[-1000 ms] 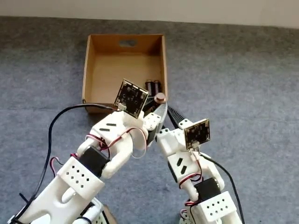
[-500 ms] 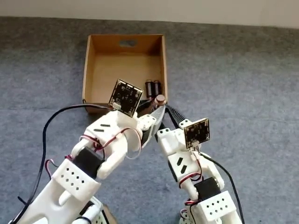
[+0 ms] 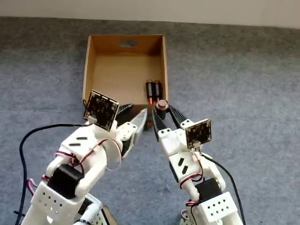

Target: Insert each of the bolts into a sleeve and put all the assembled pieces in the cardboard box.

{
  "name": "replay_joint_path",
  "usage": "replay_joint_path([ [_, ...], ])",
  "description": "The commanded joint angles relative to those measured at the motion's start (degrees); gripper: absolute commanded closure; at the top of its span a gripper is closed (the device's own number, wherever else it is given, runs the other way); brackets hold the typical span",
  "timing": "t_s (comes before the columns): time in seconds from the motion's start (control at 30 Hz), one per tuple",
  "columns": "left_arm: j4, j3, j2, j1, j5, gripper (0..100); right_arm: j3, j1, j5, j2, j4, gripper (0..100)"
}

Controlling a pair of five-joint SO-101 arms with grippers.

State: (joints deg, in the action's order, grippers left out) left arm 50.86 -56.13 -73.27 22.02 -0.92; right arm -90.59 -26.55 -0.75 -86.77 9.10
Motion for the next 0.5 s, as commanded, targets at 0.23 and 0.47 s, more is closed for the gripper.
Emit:
replay_joint_path([
  [0.23,-2.02,-13.32,-0.66,-22.46,5.71,87,0.84,0.66,0.53,-1.01,-1.1,99.2],
  [0.47,-8.09,-24.22,-1.19,-29.23,5.45,87,1.27,0.66,0.44,-0.92,-1.01,99.2],
])
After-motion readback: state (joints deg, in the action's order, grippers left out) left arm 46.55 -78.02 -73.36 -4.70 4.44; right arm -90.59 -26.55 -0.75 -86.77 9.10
